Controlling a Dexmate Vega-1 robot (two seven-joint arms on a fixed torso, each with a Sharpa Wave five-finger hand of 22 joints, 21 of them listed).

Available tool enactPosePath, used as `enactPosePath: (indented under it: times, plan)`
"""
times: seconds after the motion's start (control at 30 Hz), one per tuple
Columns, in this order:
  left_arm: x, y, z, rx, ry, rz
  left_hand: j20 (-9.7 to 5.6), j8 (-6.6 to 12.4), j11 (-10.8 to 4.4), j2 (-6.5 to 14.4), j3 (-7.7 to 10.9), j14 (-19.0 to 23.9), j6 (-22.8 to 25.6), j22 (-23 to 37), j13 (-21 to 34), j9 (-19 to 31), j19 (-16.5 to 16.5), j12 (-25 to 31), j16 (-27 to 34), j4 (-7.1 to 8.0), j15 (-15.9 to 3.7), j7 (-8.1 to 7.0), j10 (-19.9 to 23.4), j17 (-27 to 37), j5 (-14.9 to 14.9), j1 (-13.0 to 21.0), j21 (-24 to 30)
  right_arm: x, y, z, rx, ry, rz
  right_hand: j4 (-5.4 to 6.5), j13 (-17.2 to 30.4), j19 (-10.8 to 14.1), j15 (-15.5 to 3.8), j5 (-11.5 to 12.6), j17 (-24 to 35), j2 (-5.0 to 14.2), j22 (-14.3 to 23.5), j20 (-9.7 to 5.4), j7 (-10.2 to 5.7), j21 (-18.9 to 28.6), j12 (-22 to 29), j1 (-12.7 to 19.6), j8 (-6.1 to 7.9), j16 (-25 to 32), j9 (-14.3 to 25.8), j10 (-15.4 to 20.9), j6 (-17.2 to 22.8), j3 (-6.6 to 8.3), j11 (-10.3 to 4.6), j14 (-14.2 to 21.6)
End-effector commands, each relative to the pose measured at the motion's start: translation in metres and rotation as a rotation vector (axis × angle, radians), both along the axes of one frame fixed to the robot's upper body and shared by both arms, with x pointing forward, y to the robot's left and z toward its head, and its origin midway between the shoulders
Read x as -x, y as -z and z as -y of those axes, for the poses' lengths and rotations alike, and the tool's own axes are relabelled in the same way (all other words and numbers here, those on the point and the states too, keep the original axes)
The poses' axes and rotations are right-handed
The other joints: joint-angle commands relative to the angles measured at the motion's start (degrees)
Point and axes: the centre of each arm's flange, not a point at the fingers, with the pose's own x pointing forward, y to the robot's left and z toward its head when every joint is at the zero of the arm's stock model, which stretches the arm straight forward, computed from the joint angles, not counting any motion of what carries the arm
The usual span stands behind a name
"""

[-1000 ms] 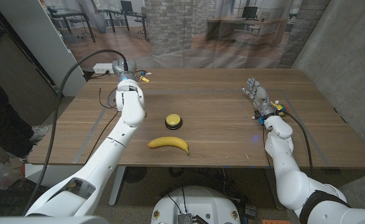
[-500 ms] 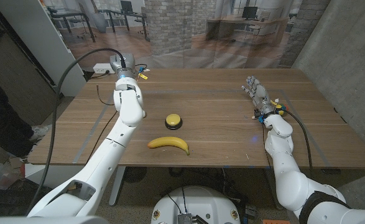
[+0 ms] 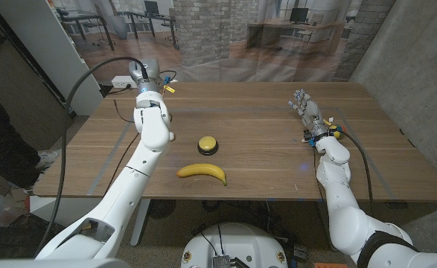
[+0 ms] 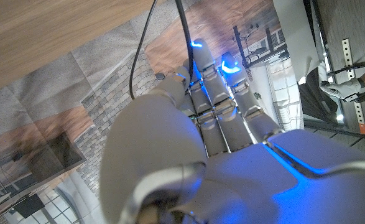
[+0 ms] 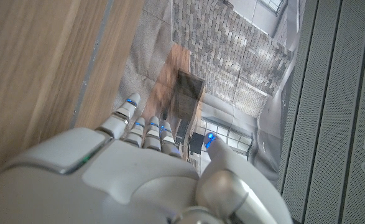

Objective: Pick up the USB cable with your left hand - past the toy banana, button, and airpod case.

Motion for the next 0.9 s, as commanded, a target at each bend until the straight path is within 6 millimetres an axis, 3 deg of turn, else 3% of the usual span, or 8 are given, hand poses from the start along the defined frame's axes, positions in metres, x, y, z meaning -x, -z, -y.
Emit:
enactPosePath:
  times: [0.03, 0.9]
  plan:
    - [0.011, -0.009, 0.001, -0.014, 0.009, 0.06, -3.94, -0.16, -6.12, 0.2, 0.27, 3.7, 2.6, 0.0, 0.4, 0.2, 0.7, 0.5, -0.2, -0.06, -3.69, 2.01, 6.5, 0.2, 0.6, 0.5, 0.3, 0.004, 0.0, -0.002, -0.001, 0.001, 0.006, -0.18, 0.1, 0.7, 0.12, 0.3, 0.1, 0.19, 0.2, -0.12, 0.21, 0.0, -0.1, -0.1, -0.07, -0.1, 0.1, 0.3, 0.3, 0.06, 0.09, 0.3]
    - [0.028, -0.031, 0.008, -0.042, 0.047, 0.196, -4.23, -0.61, -6.06, 0.2, 0.18, 4.3, 3.0, -0.1, 0.4, 0.3, 0.7, 0.1, -0.3, -0.07, -3.64, 2.08, 6.9, 0.3, 0.6, 0.6, 0.6, 0.012, 0.003, -0.002, -0.009, 0.015, 0.018, -0.29, 0.1, 0.8, 0.12, 0.4, 0.1, 0.22, 0.2, -0.18, 0.2, 0.0, -0.2, -0.1, -0.14, -0.1, 0.1, 0.3, 0.3, 0.08, 0.02, 0.4]
